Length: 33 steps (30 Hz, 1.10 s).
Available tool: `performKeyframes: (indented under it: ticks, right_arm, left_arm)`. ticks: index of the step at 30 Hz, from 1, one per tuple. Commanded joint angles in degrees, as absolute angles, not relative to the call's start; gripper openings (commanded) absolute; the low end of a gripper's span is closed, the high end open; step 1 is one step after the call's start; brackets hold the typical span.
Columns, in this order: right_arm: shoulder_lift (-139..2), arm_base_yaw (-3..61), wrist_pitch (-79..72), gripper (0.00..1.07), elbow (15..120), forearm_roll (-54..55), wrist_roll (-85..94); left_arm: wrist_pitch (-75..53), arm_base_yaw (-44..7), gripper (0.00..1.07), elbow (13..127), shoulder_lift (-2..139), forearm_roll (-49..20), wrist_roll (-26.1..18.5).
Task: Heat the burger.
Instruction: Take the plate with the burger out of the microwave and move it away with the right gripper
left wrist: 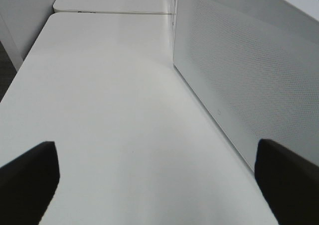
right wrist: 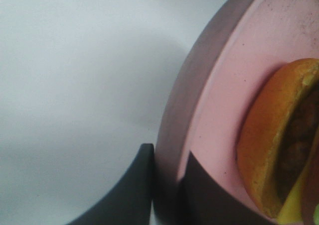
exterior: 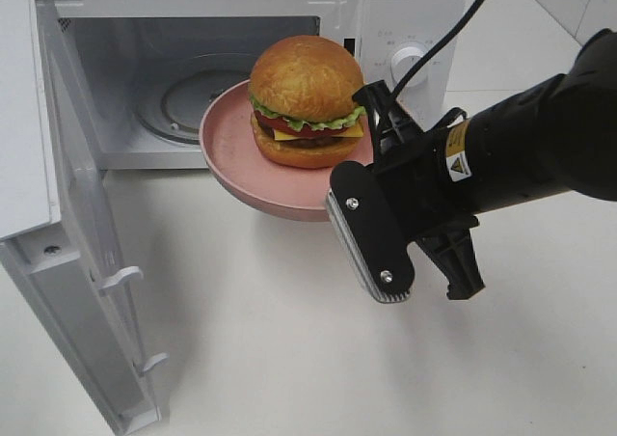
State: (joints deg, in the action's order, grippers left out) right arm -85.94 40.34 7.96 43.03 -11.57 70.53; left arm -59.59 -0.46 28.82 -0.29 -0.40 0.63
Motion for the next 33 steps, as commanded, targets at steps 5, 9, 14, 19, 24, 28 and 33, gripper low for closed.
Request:
performKeyframes:
  ticks: [5,9,14,19,24,28,33]
  right_arm:
    - [-78.84,40.22,5.96,0.00,40.05,-12.15,70.30]
    - [-75.00,40.22,7.79,0.00,37.87,-12.15,70.30]
    - [-69.44,40.22,11.12,0.00,34.66,-12.15,70.30]
    - [-64.11,40.22,15.99,0.00,32.66,-12.15,70.24]
    - [-58.90,40.22,20.45,0.00,31.40,-13.24,68.30]
    - [-56.15,40.22,23.26,0.00,30.83,-15.01,64.63]
    - [-52.60,40.22,29.11,0.00,30.83,-18.91,57.98]
  left_arm:
    - [-59.42,-0.46,1.02,28.71,-1.55,-0.74,0.46]
    - [-59.42,-0.46,1.02,28.71,-1.55,-0.74,0.46]
    - [-59.42,-0.46,1.02,28.71,-1.55,-0.74,0.46]
    - [-59.42,-0.46,1.02,28.71,-1.55,-0.74,0.46]
    - [-59.42,-0.46,1.02,28.71,-1.55,-0.74,0.46]
    - [-59.42,-0.46,1.02,28.71,-1.55,-0.74,0.46]
    - [-59.42,-0.46,1.02,28.71,-1.55,-0.74,0.46]
